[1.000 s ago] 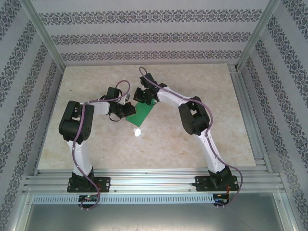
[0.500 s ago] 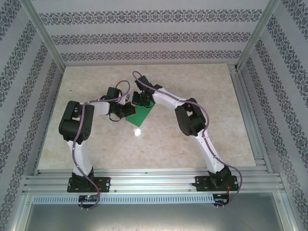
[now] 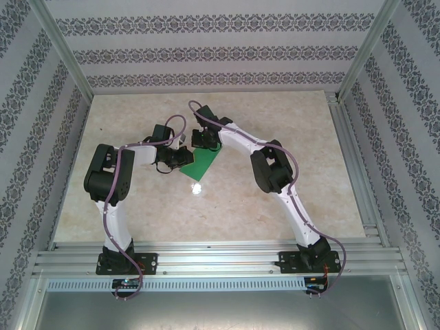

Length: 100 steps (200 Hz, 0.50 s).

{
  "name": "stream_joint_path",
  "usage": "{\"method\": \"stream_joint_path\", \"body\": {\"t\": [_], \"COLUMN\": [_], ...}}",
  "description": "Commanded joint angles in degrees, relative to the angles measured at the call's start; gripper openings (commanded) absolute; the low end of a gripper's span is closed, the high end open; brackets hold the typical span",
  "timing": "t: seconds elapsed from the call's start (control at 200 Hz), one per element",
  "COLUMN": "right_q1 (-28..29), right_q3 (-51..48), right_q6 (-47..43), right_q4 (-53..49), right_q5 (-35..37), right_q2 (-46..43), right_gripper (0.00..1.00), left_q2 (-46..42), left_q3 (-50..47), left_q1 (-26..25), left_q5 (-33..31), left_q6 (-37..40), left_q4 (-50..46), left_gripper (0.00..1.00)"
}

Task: Fold a paper plane with a square sheet of paper (fold left side to right side)
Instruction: Fold the square sheet of paper in half at the center of the table.

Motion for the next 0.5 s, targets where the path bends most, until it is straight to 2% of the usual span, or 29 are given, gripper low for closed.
{"method": "stream_joint_path", "body": {"t": [0.0, 0.345, 0.495], "right_q1": [-0.6, -0.8, -1.5], "right_q3": [2.9, 12.3, 12.8], "right_q6": [-3.6, -7.6, -7.8], "right_q4": [-4.0, -12.7, -12.4], "right_q5": [3.2, 6.2, 3.9], "right_q2": [1.4, 5.6, 5.8], "right_gripper": [0.06, 0.07, 0.07], "left_q2": [3.1, 3.3, 3.5], "left_q3": [-2.8, -3.0, -3.1], "left_q1": [-0.4, -0.4, -0.4], "left_q5": [-7.0, -7.2, -7.2], "left_q6": [2.3, 2.4, 2.4], "left_q4": [-5.2, -5.2, -5.0], "left_gripper": [0.14, 0.14, 0.14]}}
